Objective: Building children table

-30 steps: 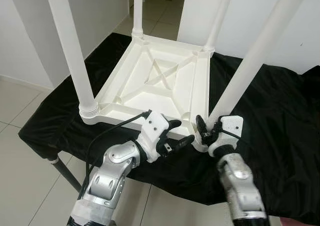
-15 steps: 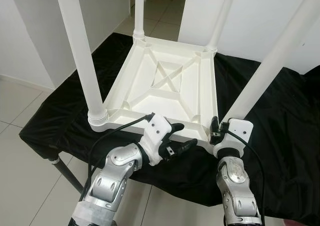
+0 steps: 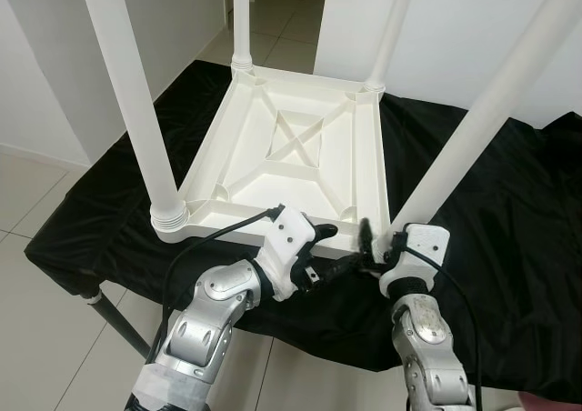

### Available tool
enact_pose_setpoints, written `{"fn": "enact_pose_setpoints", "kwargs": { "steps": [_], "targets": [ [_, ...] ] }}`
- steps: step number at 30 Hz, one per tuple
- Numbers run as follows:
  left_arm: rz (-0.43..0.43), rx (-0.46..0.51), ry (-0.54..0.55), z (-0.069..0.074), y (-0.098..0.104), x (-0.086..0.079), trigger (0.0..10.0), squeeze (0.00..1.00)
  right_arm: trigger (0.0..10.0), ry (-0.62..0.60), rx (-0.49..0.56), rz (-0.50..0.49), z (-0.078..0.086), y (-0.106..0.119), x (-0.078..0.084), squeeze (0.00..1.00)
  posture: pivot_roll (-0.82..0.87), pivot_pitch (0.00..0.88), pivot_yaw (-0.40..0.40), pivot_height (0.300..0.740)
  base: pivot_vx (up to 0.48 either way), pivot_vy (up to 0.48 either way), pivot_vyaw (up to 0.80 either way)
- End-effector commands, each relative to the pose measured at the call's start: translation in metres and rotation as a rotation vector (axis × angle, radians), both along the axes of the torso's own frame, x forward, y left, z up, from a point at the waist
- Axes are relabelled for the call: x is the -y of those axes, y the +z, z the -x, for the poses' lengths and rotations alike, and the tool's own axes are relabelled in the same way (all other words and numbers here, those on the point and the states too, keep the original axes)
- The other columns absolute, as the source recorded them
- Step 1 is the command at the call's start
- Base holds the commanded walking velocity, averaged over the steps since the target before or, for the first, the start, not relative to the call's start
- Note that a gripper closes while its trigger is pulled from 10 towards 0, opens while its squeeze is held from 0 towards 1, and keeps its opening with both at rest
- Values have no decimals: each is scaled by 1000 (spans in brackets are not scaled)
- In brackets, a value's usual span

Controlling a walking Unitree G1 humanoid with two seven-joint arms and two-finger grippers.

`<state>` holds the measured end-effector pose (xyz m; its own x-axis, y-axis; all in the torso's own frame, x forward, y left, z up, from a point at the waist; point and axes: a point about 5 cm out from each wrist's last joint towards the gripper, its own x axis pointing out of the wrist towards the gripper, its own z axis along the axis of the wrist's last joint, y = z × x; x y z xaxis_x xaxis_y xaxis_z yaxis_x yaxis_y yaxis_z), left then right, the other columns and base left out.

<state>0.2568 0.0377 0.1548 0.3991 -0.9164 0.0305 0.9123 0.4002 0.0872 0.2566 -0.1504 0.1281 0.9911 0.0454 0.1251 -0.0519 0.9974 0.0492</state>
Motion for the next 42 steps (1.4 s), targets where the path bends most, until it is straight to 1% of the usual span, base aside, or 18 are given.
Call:
{"fn": "enact_pose_setpoints", "kwargs": {
  "steps": [1, 3, 5, 7, 10, 13, 15, 16, 18, 19, 20, 22, 23, 27, 29, 36, 37, 42],
  "targets": [
    [-17, 8, 46, 1, -4, 2, 10000, 0, 10000, 123, 3, 9, 4, -4, 5, 0, -6, 44, -72, 740, 0, 0, 0],
    [-17, 8, 46, 1, -4, 2, 10000, 0, 10000, 123, 3, 9, 4, -4, 5, 0, -6, 44, -72, 740, 0, 0, 0],
    [-31, 24, 63, 1, -5, 2, 10000, 0, 10000, 254, 1, 34, 4, -5, 9, 0, 0, 39, -75, 740, 0, 0, 0],
    [-33, 34, 84, 0, -5, 2, 10000, 0, 10000, 348, -4, 44, 1, -4, 15, 0, 4, 33, -75, 740, 0, 0, 0],
    [-31, 29, 86, 0, -5, 2, 10000, 0, 10000, 385, -5, 41, -1, -3, 19, 0, 4, 33, -75, 740, 0, 0, 0],
    [-30, 27, 86, 0, -5, 2, 10000, 0, 10000, 394, -4, 40, -1, -3, 20, 0, 4, 33, -75, 740, 0, 0, 0],
    [-45, 34, 89, 0, -6, 3, 10000, 0, 10000, 446, 1, 121, -13, 2, 32, 0, 11, 20, -73, 740, 0, 0, 0],
    [-45, 34, 89, 0, -6, 3, 10000, 0, 10000, 446, 1, 121, -13, 2, 32, 0, 11, 20, -73, 740, 0, 0, 0],
    [-54, 42, 92, 0, -6, 4, 10000, 0, 10000, 479, -1, 164, -20, 3, 38, 0, 11, 18, -71, 740, 0, 0, 0],
    [-57, 45, 93, 0, -6, 4, 10000, 0, 6196, 496, -3, 177, -22, 4, 40, 0, 11, 18, -72, 740, 0, 0, 0],
    [-58, 46, 94, -1, -6, 4, 10000, 0, 4745, 504, -7, 186, -24, 4, 41, 0, 11, 18, -72, 740, 0, 0, 0],
    [-58, 46, 94, -1, -6, 4, 10000, 0, 4745, 504, -7, 186, -24, 4, 41, 0, 11, 18, -72, 740, 0, 0, 0],
    [-58, 48, 97, -1, -6, 4, 10000, 0, 0, 516, -18, 199, -25, 2, 45, 0, 15, 19, -77, 740, 0, 0, 0],
    [-57, 50, 99, 0, -6, 4, 10000, 0, 0, 531, -31, 198, -24, 0, 46, 0, 17, 20, -79, 740, 0, 0, 0],
    [-57, 52, 103, 1, -7, 4, 10000, 0, 0, 551, -47, 184, -20, -4, 45, 0, 15, 21, -81, 740, 0, 0, 0],
    [-70, 65, 104, 0, -8, 5, 10000, 0, 0, 548, -44, 154, -18, -5, 44, 0, 12, 22, -79, 740, 0, 0, 0],
    [-71, 69, 106, -1, -8, 4, 10000, 0, 10000, 541, -40, 137, -18, -5, 43, 0, 10, 23, -74, 740, 0, 0, 0],
    [-63, 70, 111, -3, -7, 2, 10000, 0, 10000, 498, -29, 90, -20, 0, 42, 0, 5, 25, -70, 740, 0, 0, 0]
  ]
}}
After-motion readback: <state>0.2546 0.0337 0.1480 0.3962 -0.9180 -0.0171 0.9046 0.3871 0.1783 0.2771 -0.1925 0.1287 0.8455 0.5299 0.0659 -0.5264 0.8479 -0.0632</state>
